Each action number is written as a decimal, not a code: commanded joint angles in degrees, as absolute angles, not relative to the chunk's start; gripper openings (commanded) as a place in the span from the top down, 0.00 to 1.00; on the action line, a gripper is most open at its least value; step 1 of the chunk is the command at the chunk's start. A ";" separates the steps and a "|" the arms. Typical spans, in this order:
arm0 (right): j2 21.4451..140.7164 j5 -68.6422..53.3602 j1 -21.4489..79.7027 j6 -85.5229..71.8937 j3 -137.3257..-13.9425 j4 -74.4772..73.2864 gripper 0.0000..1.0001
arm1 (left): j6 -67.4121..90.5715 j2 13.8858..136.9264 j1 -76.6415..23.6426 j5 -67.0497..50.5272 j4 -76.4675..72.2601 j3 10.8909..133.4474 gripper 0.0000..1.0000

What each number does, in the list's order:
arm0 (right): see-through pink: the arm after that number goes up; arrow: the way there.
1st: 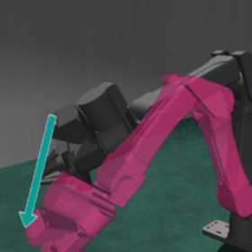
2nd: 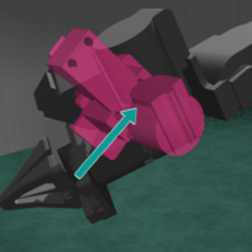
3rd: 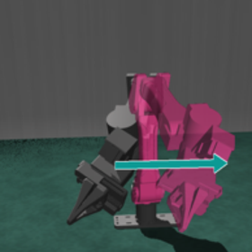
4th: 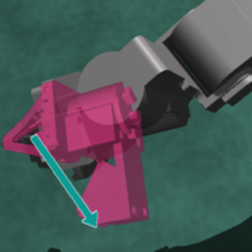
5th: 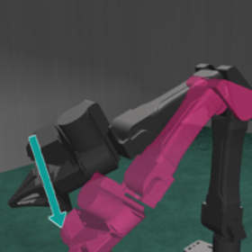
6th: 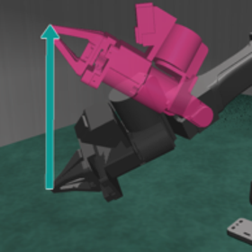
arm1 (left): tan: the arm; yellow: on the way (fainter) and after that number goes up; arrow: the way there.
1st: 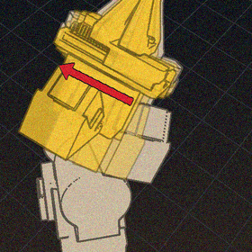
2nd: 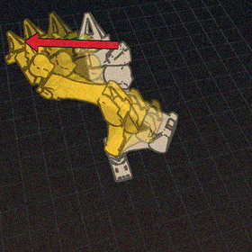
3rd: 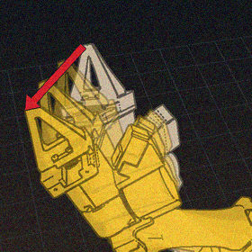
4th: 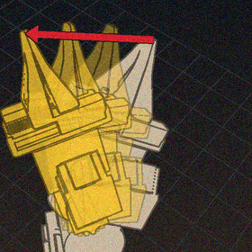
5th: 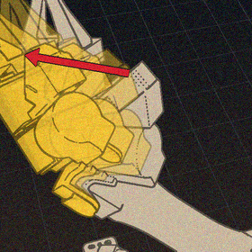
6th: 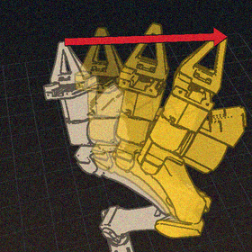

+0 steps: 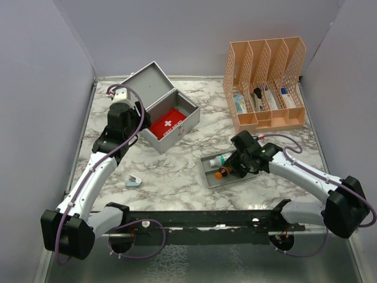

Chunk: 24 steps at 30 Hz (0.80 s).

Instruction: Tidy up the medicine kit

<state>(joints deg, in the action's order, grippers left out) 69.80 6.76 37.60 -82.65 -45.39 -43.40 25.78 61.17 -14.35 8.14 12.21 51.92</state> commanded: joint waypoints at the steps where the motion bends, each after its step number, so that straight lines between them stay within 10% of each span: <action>1: 71.34 8.50 40.89 -88.77 -47.96 -47.89 0.82 | 25.84 61.22 -14.15 6.77 11.18 52.08 0.35; 18: 75.26 15.48 42.18 -98.42 -47.35 -49.94 0.77 | 25.93 60.74 -14.15 7.16 11.16 51.95 0.35; 24: 76.09 16.64 42.19 -96.22 -49.44 -48.59 0.47 | 25.84 60.79 -14.15 7.54 11.38 52.03 0.35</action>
